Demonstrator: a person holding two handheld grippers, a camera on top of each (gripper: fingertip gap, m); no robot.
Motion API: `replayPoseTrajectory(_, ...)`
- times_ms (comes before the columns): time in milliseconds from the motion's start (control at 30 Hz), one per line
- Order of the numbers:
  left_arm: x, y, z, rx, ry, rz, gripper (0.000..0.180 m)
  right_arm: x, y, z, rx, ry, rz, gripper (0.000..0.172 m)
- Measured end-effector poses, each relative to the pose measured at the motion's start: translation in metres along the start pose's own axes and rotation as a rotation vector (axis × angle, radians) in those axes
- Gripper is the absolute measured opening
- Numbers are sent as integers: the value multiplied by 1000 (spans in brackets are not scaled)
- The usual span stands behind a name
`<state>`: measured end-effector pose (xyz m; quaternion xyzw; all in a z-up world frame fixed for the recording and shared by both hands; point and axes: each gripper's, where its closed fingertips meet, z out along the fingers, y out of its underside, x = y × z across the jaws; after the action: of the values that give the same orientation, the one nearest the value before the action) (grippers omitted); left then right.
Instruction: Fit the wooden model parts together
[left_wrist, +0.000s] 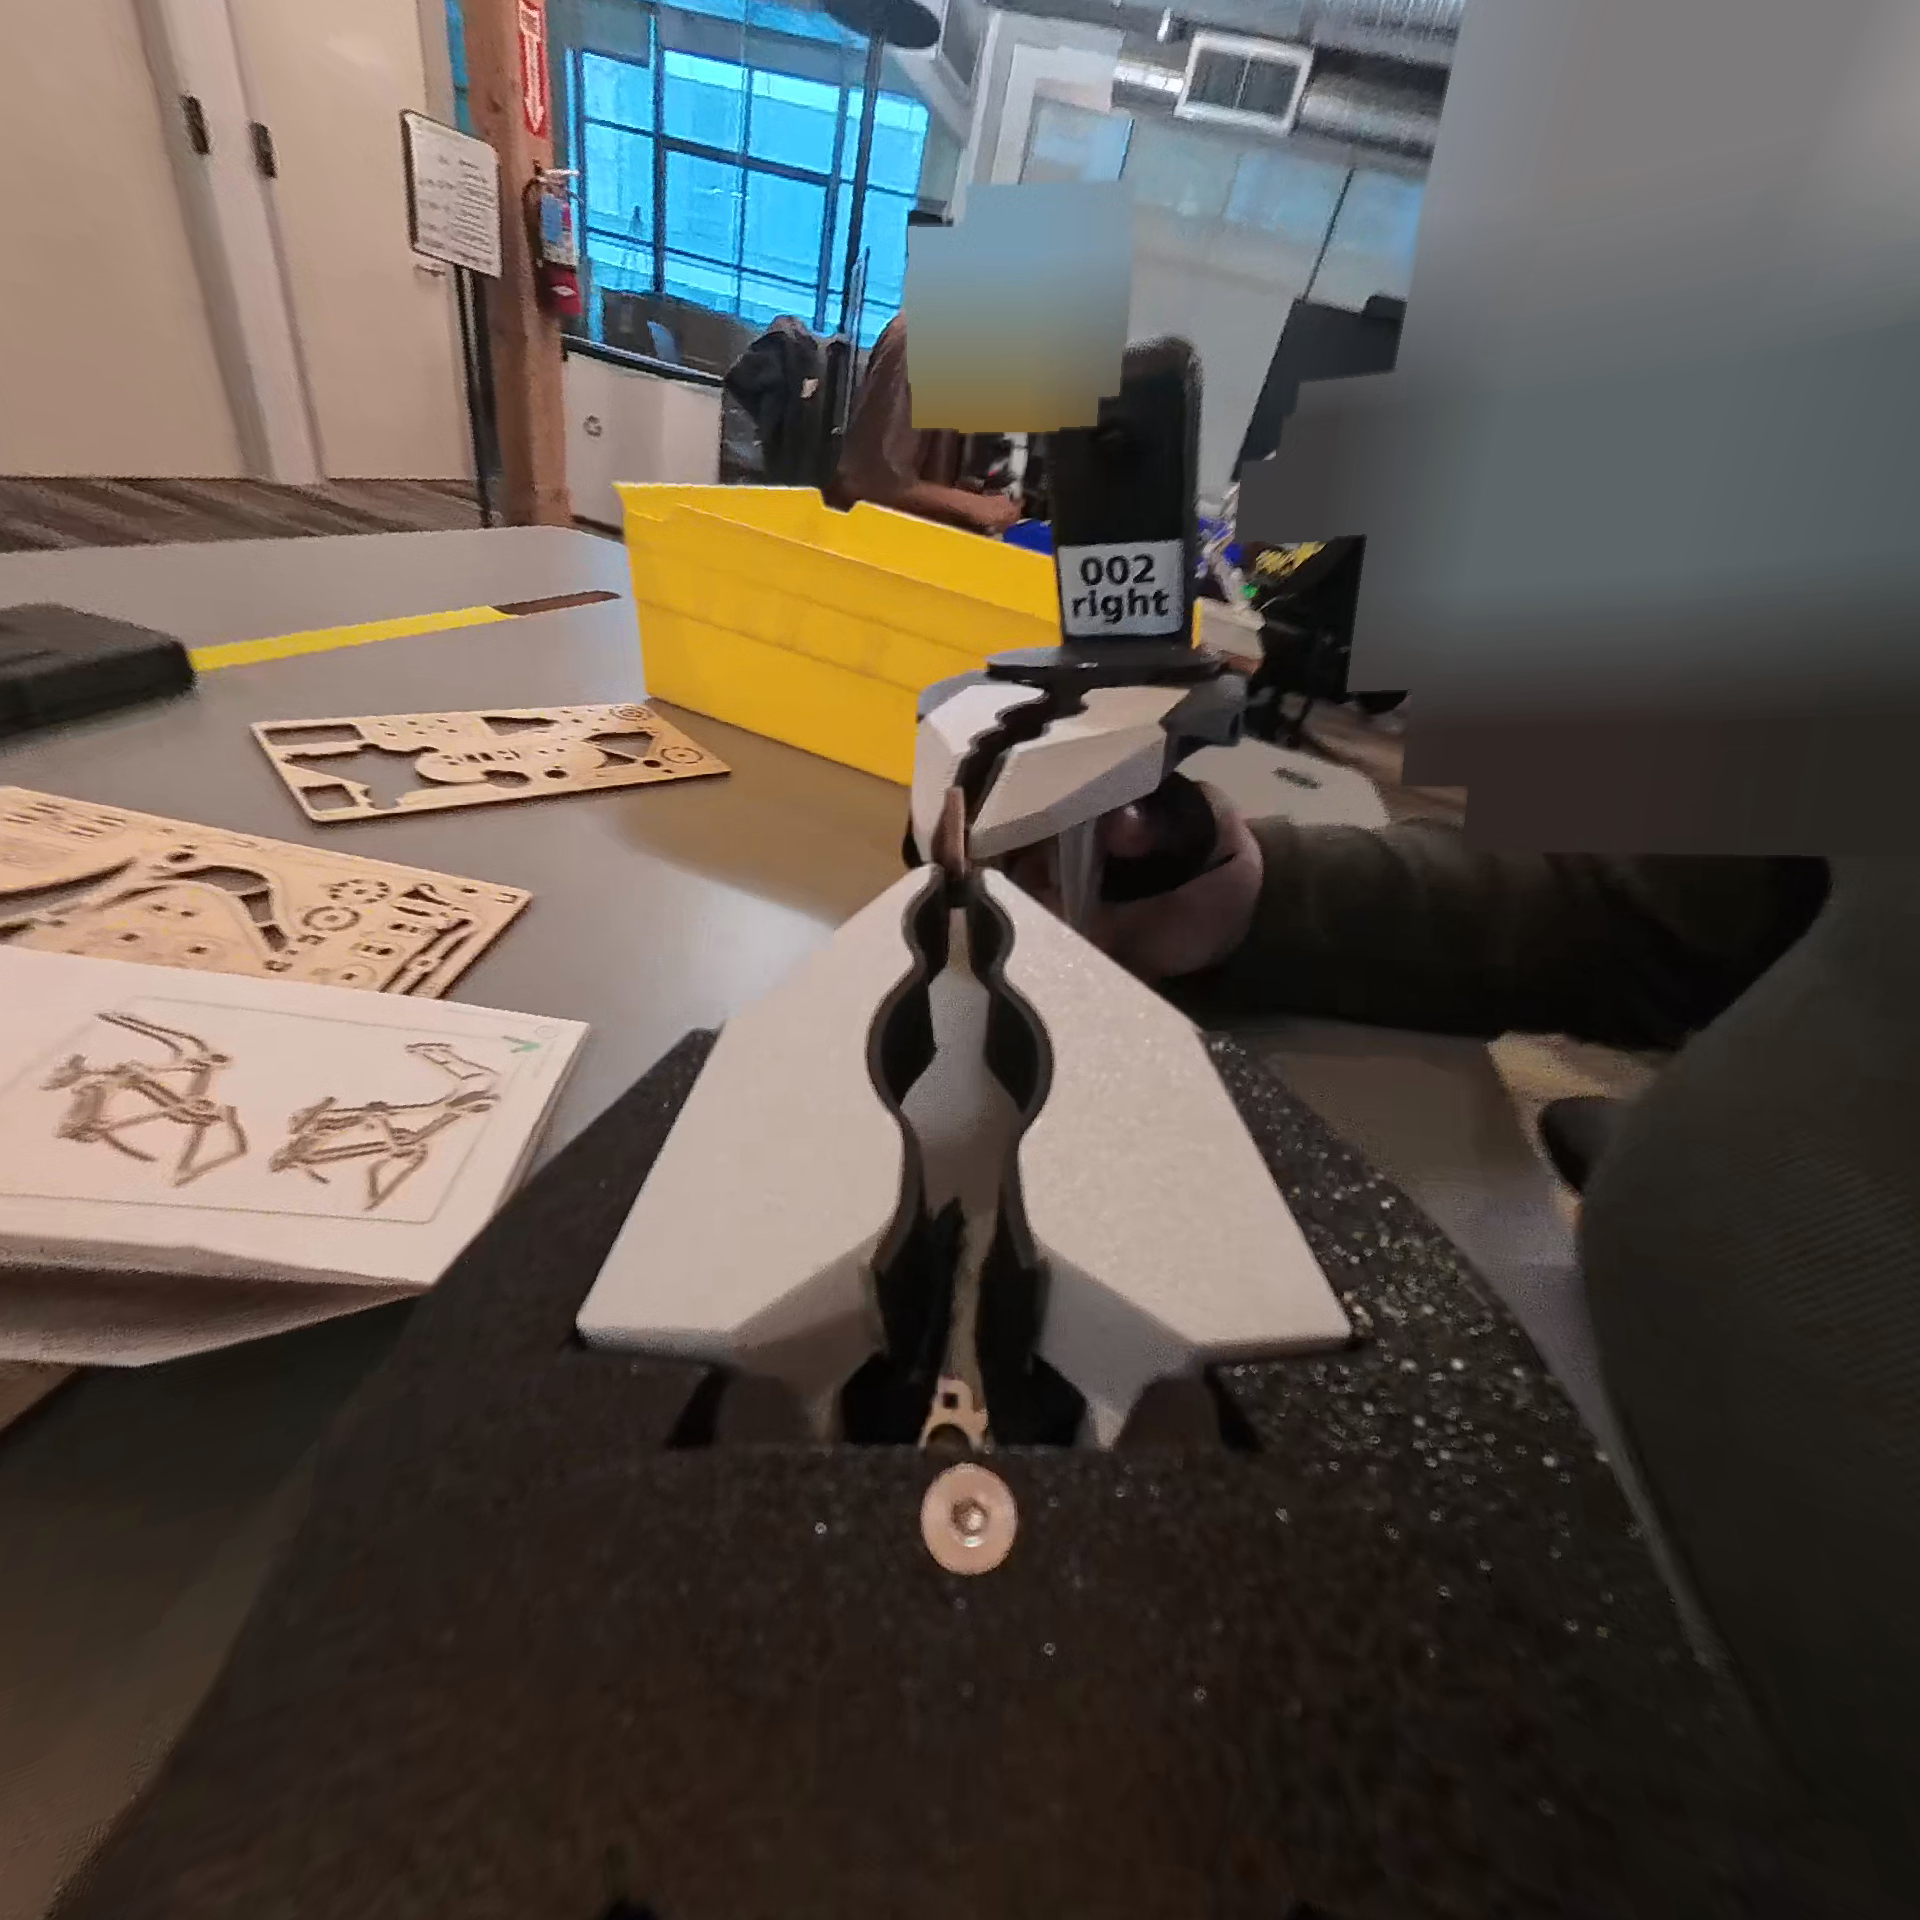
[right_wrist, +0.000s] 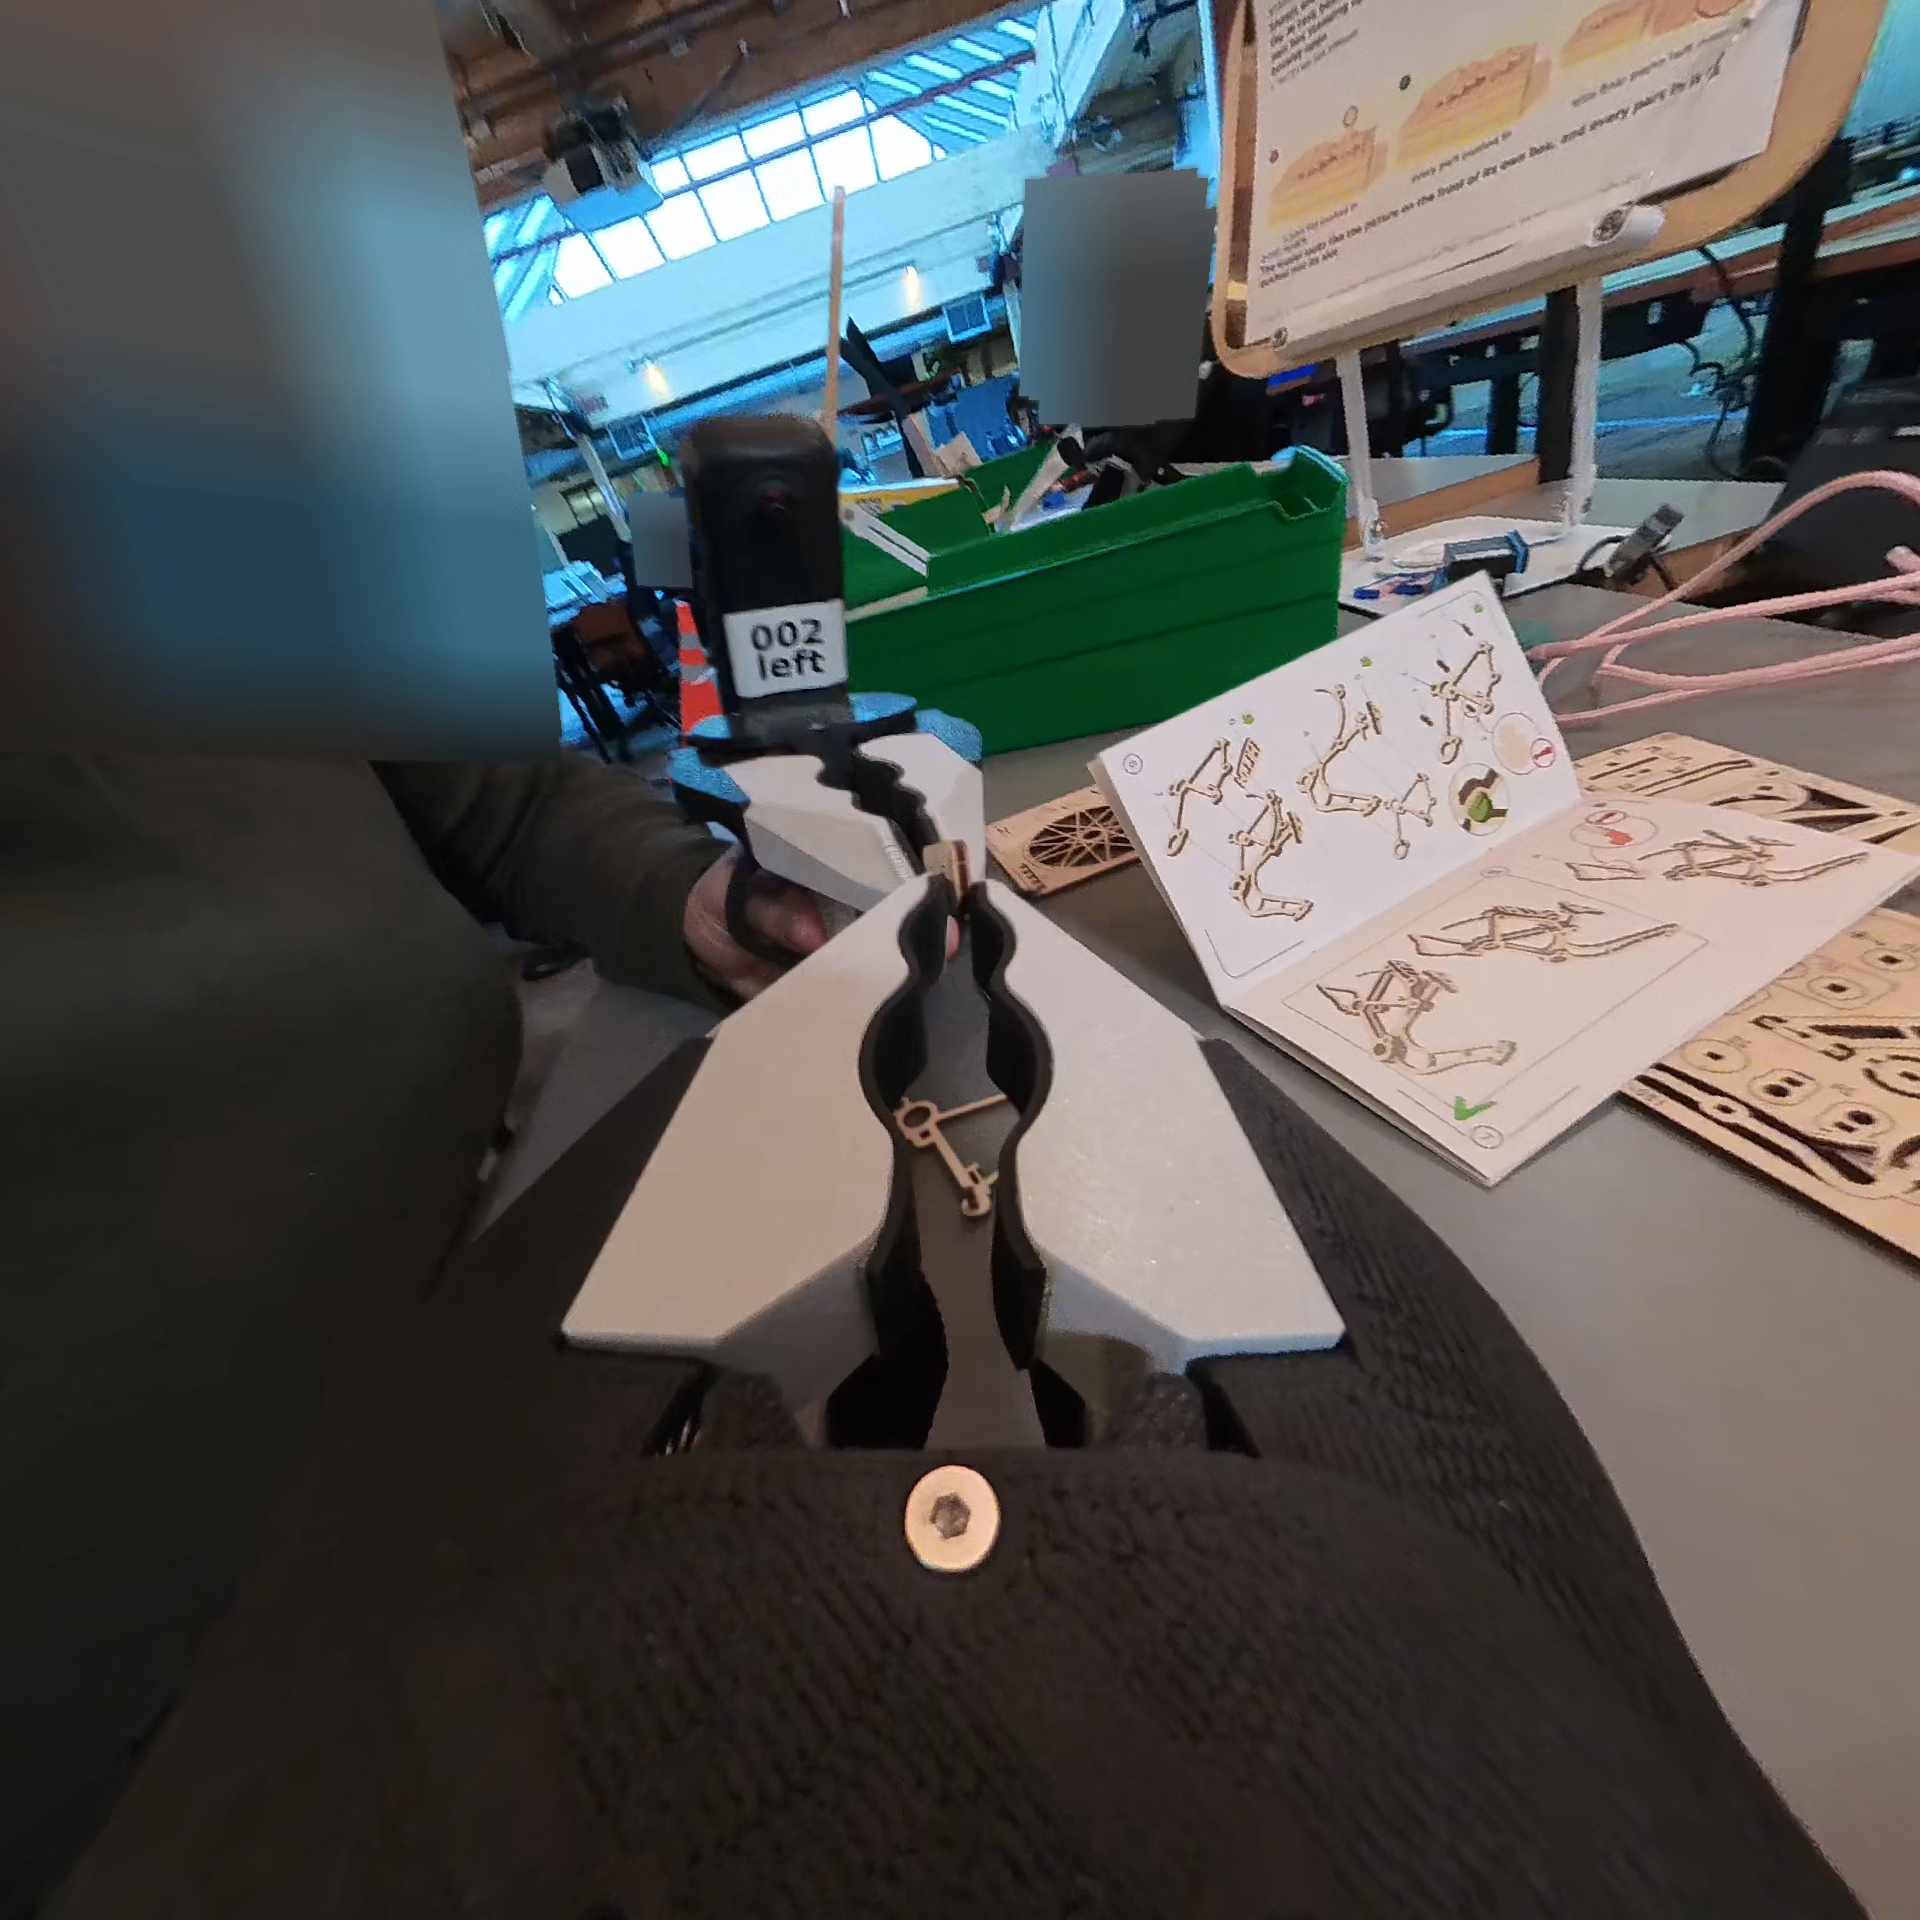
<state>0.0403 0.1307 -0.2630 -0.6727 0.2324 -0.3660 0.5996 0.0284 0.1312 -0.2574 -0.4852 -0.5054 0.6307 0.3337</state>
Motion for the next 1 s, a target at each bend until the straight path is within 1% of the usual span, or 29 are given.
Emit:
replayPoseTrajectory(100,-2,3,0,-41,-73,148,1,2,3,0,-29,39,-31,3)
replayPoseTrajectory(133,-3,3,0,-46,-83,175,1,3,3,0,-27,47,-35,3)
replayPoseTrajectory(200,-5,5,1,-56,-98,181,1,6,4,0,-27,70,-30,3)
replayPoseTrajectory(367,-10,6,1,-88,-155,308,1,10,5,1,-14,129,-47,3)
replayPoseTrajectory(433,-9,5,1,-83,-142,336,1,8,3,0,0,118,-79,4)
replayPoseTrajectory(533,-5,4,1,-75,-130,406,1,5,2,-1,3,112,-174,4)
replayPoseTrajectory(633,-2,4,-1,-93,-147,580,1,1,3,-2,-26,148,-331,5)
replayPoseTrajectory(667,-2,6,-2,-102,-143,612,1,0,5,-1,-47,169,-390,5)
replayPoseTrajectory(767,-1,11,-4,-113,-104,641,1,-1,10,0,-91,198,-510,4)
replayPoseTrajectory(900,-3,16,-3,-135,-36,708,1,3,14,-1,-124,213,-548,6)
replayPoseTrajectory(933,-5,19,-3,-147,-17,709,1,6,16,-1,-140,231,-559,7)
replayPoseTrajectory(1000,-8,22,-3,-164,17,645,1,8,19,1,-163,260,-599,5)
